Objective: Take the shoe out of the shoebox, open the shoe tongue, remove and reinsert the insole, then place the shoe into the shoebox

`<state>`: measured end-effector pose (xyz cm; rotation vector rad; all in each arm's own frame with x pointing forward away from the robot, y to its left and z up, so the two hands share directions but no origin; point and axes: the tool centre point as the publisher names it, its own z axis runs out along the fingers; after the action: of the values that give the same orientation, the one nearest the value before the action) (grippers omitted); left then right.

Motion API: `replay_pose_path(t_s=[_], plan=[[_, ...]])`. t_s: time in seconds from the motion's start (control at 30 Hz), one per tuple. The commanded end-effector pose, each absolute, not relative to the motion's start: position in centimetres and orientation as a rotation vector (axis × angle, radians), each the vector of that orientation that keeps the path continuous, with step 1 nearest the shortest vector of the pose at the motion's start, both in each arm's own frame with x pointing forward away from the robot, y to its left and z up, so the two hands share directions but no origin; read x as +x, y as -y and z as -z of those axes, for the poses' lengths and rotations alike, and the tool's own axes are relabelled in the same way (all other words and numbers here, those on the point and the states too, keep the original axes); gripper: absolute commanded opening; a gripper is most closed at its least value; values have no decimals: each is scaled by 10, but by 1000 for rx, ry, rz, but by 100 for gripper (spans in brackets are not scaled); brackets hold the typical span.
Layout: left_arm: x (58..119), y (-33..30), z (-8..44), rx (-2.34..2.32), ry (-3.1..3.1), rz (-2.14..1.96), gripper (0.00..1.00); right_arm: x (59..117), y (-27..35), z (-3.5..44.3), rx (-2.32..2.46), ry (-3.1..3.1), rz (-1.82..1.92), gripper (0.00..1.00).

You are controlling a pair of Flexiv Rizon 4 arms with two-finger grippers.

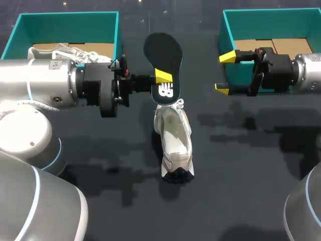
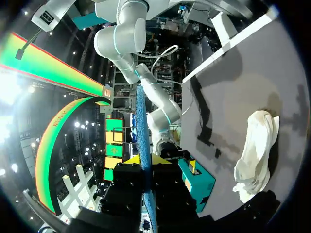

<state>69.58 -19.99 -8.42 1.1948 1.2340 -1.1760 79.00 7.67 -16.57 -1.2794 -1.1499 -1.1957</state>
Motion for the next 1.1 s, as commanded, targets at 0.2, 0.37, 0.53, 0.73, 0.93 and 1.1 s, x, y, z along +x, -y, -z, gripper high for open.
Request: replay_pose_path(t_s=[0.2,0.37,0.53,0.73,0.93,1.1], plan=[[712,216,111,1296,-1034,961,0,797,-81,161,-1255,1220,1208,100],[724,227,124,1294,-1073,951,0,802,-90,154,-1234,1288,1244,100],[731,237,124,1271,-1094,966,0,803,-97,153,-1182,1308,1286,100],[739,240,121,1213,-1180,1037,0,804,-99,152,-1136,1307,1299,100],[739,240,121,1213,-1180,1037,0,804,-99,152,-1136,1307,1299,100],[742,246,131,1213,-1211,1036,0,809,-107,154,-1122,1319,1295,100]])
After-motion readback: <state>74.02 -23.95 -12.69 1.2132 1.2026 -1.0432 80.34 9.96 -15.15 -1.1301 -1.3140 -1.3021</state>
